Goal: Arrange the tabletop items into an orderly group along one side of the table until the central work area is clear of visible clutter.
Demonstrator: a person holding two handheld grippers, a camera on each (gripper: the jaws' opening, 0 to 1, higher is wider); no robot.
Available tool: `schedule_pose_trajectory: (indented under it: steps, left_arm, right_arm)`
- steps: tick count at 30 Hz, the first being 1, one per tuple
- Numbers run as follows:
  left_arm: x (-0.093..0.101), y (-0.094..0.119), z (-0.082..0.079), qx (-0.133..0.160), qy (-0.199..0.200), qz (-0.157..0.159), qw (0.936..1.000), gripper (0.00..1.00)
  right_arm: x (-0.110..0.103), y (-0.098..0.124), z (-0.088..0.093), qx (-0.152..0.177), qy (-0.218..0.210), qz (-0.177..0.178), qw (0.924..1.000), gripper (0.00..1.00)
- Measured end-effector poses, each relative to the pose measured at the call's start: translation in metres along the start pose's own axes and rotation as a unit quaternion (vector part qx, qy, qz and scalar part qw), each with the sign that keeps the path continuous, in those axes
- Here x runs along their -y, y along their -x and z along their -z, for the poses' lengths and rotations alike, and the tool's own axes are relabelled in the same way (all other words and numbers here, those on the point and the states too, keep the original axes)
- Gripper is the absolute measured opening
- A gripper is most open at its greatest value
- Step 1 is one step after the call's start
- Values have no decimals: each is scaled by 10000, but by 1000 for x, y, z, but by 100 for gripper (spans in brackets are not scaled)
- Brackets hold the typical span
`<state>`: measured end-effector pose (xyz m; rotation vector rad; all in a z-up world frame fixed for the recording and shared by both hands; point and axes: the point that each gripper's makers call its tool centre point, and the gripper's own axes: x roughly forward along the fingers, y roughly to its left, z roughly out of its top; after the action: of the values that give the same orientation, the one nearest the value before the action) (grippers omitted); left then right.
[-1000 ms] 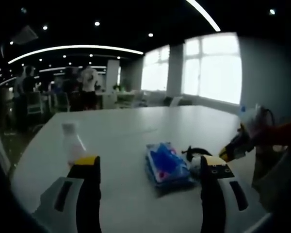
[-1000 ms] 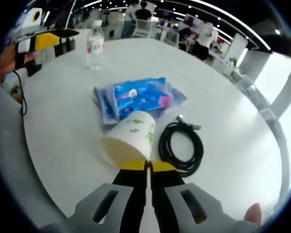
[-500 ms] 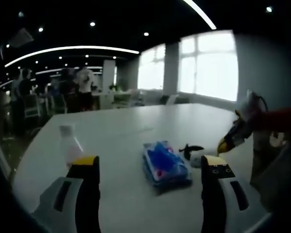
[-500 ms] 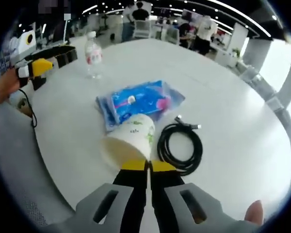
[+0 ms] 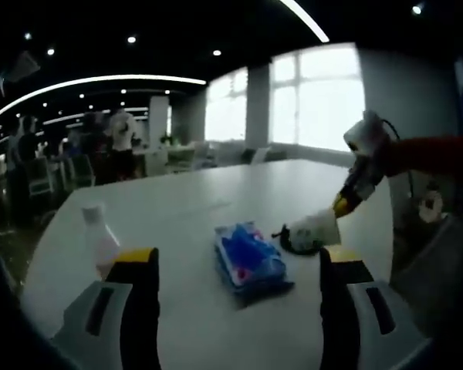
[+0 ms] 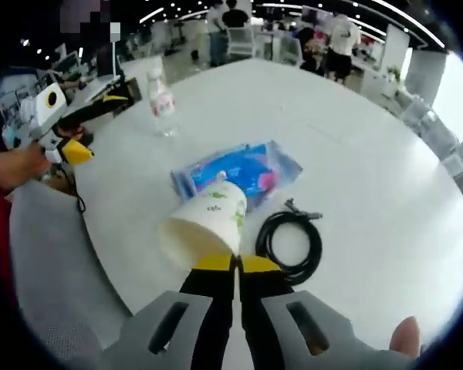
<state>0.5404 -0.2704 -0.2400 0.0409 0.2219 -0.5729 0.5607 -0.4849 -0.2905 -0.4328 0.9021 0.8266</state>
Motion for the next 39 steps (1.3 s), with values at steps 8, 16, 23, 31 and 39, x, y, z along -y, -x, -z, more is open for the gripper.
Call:
schedule_pose_trajectory:
  steps: [8, 16, 23, 31, 39]
  left_arm:
    - [13, 1, 3, -95, -330, 288, 9990, 82]
    - [31, 0, 3, -101, -567, 601, 9965, 81]
    - [46, 0, 1, -75, -841, 881, 9925, 80]
    - [73, -2, -5, -16, -1373, 1357, 9812, 78]
    - [98, -6, -11, 37, -1684, 1726, 9705, 76]
  right_arm:
    - [-8, 6, -10, -273, 160, -336, 9989, 2]
    - [-26, 13, -19, -574, 180, -926, 9939, 2]
    - [-37, 18, -28, -765, 147, -1286, 9886, 2]
    - [-50, 25, -38, -953, 58, -1629, 9820, 2]
    - [-67, 28, -40, -1207, 122, -1961, 9730, 2]
